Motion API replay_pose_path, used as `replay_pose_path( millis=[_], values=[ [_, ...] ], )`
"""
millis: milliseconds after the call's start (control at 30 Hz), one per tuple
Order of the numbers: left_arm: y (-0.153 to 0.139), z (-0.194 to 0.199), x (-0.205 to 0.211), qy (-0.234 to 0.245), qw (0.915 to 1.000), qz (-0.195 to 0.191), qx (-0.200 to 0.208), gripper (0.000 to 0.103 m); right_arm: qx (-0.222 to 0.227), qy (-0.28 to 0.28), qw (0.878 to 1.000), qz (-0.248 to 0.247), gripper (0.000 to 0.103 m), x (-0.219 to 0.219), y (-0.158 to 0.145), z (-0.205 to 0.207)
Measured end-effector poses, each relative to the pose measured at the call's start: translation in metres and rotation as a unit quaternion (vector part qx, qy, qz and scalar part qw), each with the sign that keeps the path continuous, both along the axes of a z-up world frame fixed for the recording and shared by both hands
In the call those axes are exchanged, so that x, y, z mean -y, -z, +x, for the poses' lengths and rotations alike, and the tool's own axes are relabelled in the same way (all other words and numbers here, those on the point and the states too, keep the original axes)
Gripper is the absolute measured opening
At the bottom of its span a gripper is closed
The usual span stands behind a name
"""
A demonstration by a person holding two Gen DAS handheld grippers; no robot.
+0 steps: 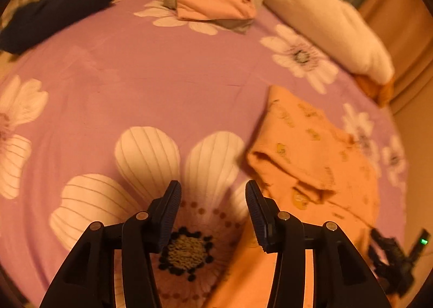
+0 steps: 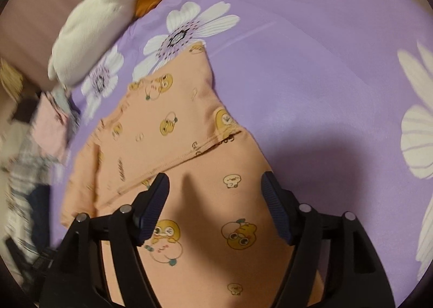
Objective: Fold small clothes
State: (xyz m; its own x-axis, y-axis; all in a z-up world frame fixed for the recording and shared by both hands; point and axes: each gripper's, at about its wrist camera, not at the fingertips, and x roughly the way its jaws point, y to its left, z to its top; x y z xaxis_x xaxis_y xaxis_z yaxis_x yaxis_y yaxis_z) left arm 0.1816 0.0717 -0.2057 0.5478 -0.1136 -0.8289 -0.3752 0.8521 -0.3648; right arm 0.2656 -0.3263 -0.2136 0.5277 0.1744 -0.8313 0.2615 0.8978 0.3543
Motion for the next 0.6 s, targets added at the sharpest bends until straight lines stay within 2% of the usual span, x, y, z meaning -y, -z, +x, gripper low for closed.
replay_pose_path(
  millis=[67, 100, 167, 200, 267, 300, 333, 400, 467, 533, 600],
  values=[
    [0.006, 0.006, 0.013, 0.064, 0.9970, -0.045, 0.001, 0.047, -0.003, -0.006, 0.999, -0.036, 0.077, -0.010, 0.001, 0.003],
    [0.011, 0.012, 0.026, 0.096, 0.9944, -0.043, -0.007, 0.047, -0.004, -0.010, 0.998, -0.054, 0.079, -0.015, 0.001, 0.004],
    [0.020, 0.023, 0.048, 0.114, 0.9924, 0.028, -0.036, 0.047, -0.004, -0.028, 0.996, -0.085, 0.080, -0.026, 0.000, 0.005],
    [0.027, 0.033, 0.062, 0.122, 0.9875, 0.085, -0.053, 0.047, -0.004, -0.039, 0.995, -0.092, 0.080, -0.030, -0.001, 0.005],
    [0.028, 0.040, 0.070, 0.125, 0.9832, 0.129, -0.034, 0.046, 0.004, -0.066, 0.993, -0.095, 0.080, -0.040, -0.006, 0.003],
    [0.027, 0.042, 0.067, 0.113, 0.9856, 0.121, -0.033, 0.042, 0.015, -0.082, 0.993, -0.085, 0.080, -0.045, -0.010, 0.002],
    [0.027, 0.042, 0.058, 0.094, 0.9901, 0.098, -0.035, 0.037, 0.026, -0.100, 0.992, -0.073, 0.080, -0.050, -0.014, 0.001],
    [0.028, 0.038, 0.037, 0.057, 0.9975, 0.031, -0.027, 0.029, 0.051, -0.141, 0.988, -0.039, 0.079, -0.062, -0.024, 0.000],
    [0.030, 0.029, 0.019, 0.047, 0.9986, -0.003, -0.025, 0.020, 0.079, -0.180, 0.980, -0.020, 0.079, -0.077, -0.033, -0.001],
    [0.031, 0.032, 0.016, 0.037, 0.9987, -0.012, -0.034, 0.012, 0.104, -0.230, 0.966, -0.054, 0.079, -0.108, -0.040, 0.002],
    [0.032, 0.034, 0.018, 0.031, 0.9984, 0.006, -0.047, 0.008, 0.120, -0.289, 0.944, -0.107, 0.079, -0.149, -0.041, 0.005]
  ],
)
